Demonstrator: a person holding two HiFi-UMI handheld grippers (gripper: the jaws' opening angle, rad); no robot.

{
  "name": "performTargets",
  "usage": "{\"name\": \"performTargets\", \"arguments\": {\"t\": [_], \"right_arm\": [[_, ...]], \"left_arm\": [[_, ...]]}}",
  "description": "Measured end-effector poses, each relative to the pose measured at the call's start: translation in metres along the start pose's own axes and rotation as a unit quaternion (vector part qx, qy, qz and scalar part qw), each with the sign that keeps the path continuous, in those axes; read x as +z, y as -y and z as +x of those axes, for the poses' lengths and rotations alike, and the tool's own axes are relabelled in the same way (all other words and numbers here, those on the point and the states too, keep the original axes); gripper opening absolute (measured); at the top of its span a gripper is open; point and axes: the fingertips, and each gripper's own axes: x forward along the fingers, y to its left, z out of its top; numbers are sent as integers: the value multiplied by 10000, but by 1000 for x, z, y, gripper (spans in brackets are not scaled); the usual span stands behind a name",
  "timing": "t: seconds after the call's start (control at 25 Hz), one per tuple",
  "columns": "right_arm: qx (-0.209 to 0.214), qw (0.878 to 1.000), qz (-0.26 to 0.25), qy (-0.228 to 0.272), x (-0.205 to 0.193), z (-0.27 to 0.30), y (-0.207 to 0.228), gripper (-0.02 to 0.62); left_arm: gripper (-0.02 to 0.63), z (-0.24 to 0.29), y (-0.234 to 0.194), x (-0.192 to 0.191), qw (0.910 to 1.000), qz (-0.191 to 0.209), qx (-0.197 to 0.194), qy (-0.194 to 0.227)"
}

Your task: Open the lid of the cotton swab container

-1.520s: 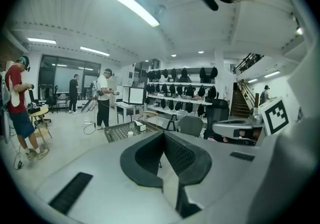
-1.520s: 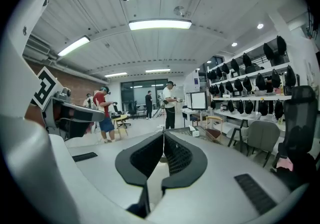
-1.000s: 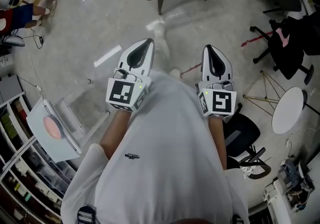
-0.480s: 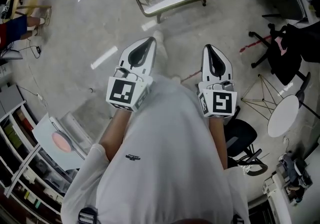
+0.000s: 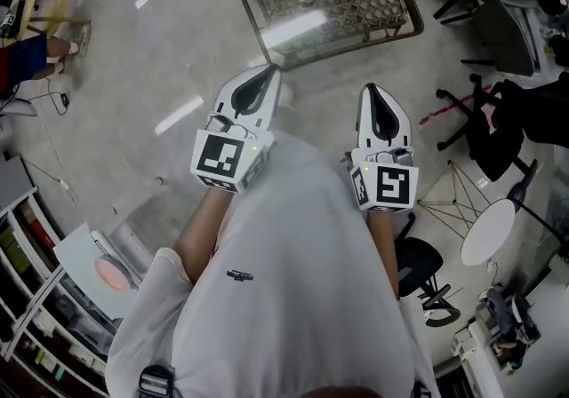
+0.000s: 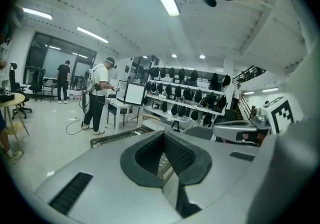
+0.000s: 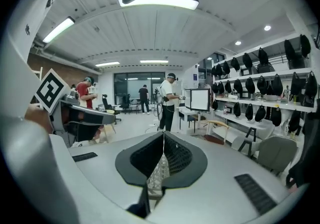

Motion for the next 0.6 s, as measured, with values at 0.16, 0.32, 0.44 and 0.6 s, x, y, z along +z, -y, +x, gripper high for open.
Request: {"name": "performTargets", "arguments": {"t": [0.16, 0.32, 0.44, 0.6], "right_arm": [[-24, 10000, -41, 19, 10, 35, -8, 0], [6, 10000, -42, 17, 17, 61, -14, 0], [48, 9999, -97, 49, 20, 74, -15, 0], [8, 9999, -44, 138, 19, 90, -8, 1]], "left_arm": [[2, 19, -29, 14, 9999, 28, -104, 41], [3, 28, -52, 24, 9999, 52, -105, 93], [3, 34, -64, 27, 9999, 69, -54, 141], [2, 44, -73, 24, 9999, 115, -29, 93]]}}
